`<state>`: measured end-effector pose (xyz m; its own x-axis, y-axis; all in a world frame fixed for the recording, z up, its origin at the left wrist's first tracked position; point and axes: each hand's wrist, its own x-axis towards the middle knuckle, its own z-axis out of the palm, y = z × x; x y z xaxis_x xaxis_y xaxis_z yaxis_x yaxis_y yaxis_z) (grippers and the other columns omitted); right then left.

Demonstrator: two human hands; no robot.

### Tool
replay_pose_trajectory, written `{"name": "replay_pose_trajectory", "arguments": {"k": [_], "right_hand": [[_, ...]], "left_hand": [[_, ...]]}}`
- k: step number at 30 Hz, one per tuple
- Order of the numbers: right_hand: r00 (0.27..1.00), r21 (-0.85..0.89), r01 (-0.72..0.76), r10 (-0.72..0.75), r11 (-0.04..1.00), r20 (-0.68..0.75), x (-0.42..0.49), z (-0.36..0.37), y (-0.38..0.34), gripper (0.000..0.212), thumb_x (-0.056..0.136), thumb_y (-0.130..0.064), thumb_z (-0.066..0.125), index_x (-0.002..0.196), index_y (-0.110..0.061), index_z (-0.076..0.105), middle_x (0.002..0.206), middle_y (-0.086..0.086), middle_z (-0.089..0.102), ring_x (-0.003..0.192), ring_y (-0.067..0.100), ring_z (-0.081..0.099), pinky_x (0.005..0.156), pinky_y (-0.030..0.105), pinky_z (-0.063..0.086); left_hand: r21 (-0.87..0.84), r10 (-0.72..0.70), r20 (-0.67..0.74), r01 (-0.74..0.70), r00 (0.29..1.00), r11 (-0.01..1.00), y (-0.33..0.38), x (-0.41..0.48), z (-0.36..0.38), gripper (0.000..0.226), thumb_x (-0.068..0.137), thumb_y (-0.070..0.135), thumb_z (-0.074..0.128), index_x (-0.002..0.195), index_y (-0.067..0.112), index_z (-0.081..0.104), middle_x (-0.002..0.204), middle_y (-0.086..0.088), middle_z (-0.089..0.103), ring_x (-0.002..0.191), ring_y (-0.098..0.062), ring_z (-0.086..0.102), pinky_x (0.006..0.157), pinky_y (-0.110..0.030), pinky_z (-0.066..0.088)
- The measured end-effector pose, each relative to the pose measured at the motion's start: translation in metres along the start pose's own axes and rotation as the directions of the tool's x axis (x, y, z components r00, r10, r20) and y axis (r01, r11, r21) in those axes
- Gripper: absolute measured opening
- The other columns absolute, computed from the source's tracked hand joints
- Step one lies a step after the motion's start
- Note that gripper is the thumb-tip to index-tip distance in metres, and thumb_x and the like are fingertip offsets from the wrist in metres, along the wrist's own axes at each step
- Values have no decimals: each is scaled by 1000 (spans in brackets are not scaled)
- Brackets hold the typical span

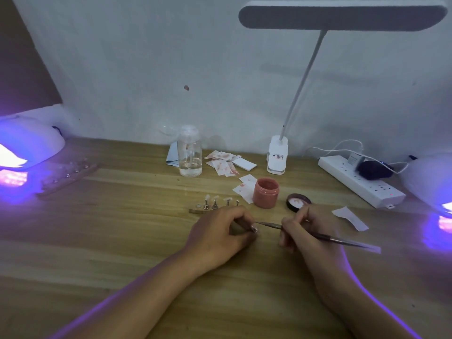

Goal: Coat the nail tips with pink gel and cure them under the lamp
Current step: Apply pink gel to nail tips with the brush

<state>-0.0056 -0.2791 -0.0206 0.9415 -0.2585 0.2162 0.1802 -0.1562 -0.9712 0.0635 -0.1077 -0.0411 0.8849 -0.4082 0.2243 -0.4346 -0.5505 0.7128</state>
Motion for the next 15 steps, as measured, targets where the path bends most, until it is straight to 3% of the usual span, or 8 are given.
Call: {"name": "replay_pose_trajectory", "arguments": {"k": [5, 11, 15], "right_hand": [[999, -47, 13, -11, 999, 43, -1, 2, 1, 20, 89, -5, 62, 75, -4, 48, 58, 9, 65, 54, 9, 54, 59, 30, 41], [998, -35, 42, -40, 999, 47, -1, 2, 1, 19, 88, 0, 62, 76, 1, 46, 53, 4, 59, 49, 4, 49, 50, 13, 37], [999, -1, 34, -34, 999, 19, -1, 2, 2, 21, 87, 0, 61, 74, -3, 46, 52, 4, 56, 49, 6, 47, 49, 13, 36]], "left_hand": [[-21, -8, -1, 8, 1000, 1000, -1, 0, 1, 15, 80, 35, 77, 77, 41, 64, 86, 33, 67, 62, 16, 50, 58, -20, 32], [-17, -16, 6, 16, 1000, 1000, -1, -1, 1, 14, 80, 36, 76, 77, 43, 64, 87, 34, 67, 62, 17, 50, 58, -22, 31], [-29, -22, 13, 22, 1000, 999, 0, -1, 1, 13, 80, 36, 76, 77, 43, 65, 87, 34, 67, 61, 16, 50, 58, -22, 31]]}}
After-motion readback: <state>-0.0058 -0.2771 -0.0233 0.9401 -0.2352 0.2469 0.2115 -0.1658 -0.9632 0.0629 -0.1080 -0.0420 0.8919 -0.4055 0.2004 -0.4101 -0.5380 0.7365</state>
